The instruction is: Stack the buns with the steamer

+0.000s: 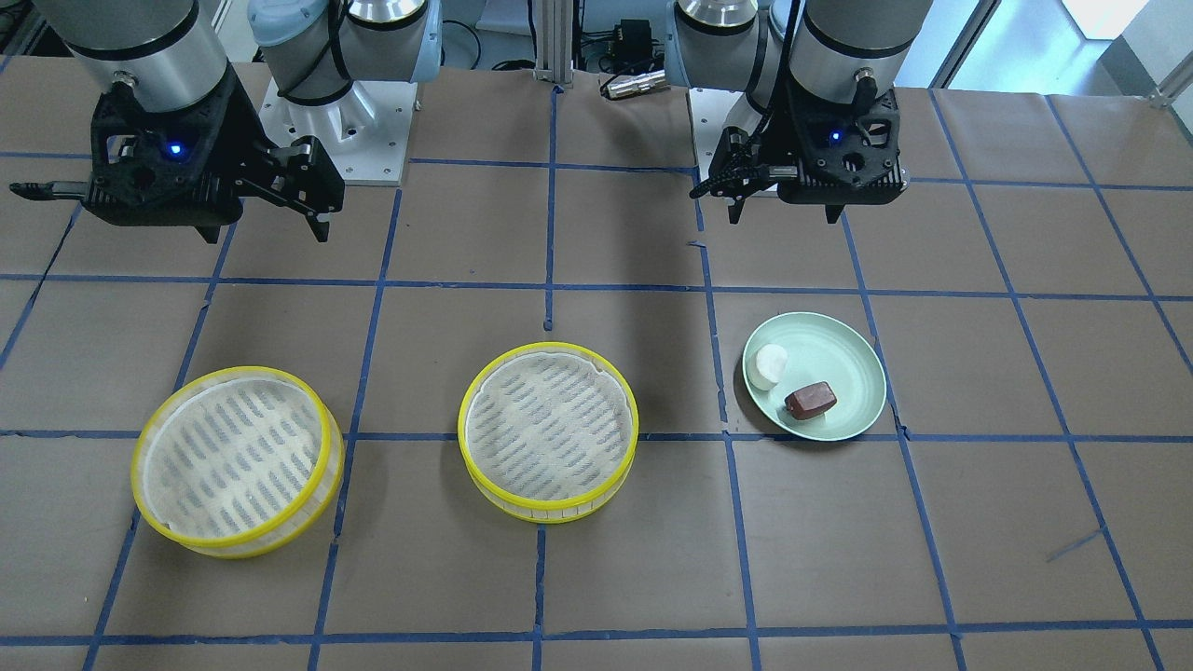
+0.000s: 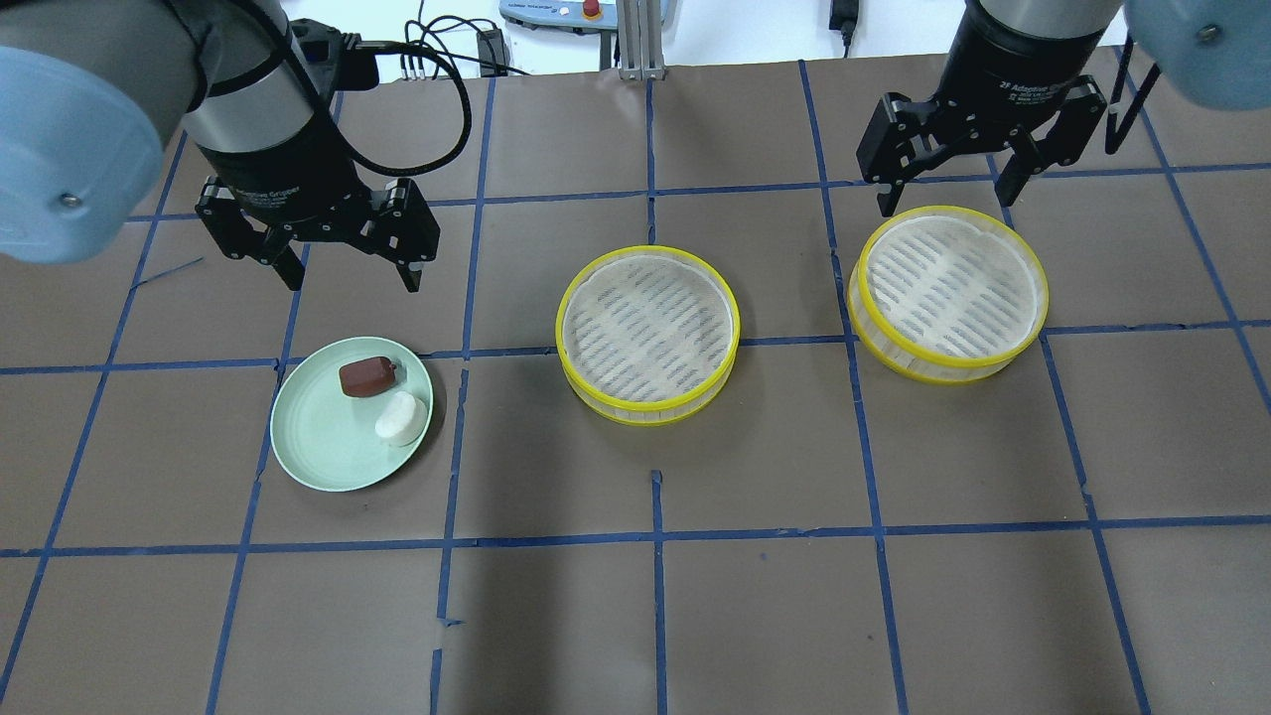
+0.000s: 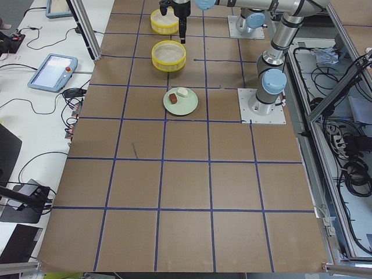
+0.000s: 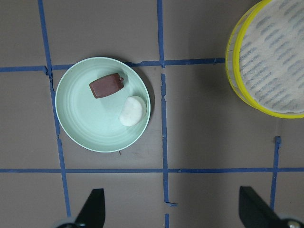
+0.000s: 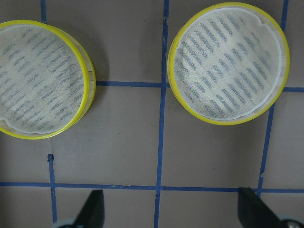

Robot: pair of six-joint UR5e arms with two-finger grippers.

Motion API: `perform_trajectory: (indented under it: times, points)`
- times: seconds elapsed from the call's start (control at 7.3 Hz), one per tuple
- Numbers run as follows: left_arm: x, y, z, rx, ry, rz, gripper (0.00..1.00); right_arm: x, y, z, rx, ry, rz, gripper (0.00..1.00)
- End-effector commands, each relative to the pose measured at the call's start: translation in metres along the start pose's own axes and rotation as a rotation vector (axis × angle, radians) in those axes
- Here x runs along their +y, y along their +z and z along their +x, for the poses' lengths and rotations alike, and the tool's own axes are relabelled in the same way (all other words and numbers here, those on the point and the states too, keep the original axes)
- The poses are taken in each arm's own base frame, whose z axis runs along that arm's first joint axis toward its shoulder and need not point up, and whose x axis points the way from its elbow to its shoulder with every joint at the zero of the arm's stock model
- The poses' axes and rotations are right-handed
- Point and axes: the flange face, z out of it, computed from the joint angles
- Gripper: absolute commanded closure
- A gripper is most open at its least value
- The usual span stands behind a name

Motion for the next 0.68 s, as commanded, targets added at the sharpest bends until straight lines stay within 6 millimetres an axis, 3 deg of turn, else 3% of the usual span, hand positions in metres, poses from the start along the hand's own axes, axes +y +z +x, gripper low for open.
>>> perform_trajectory:
  times: [0.0, 0.27, 0.55]
  points:
    - [0.000, 0.000, -0.001, 0.000, -0.002, 0.000, 0.00, 0.000, 0.000, 0.000, 0.000, -0.001, 0.001, 0.00]
    - [0.001, 0.000, 0.002, 0.029, -0.002, -0.003, 0.00, 0.000, 0.001, 0.000, 0.001, -0.001, -0.002, 0.00]
    - [0.002, 0.033, -0.008, 0.031, -0.003, -0.064, 0.00, -0.002, 0.002, 0.003, 0.001, 0.000, -0.004, 0.00]
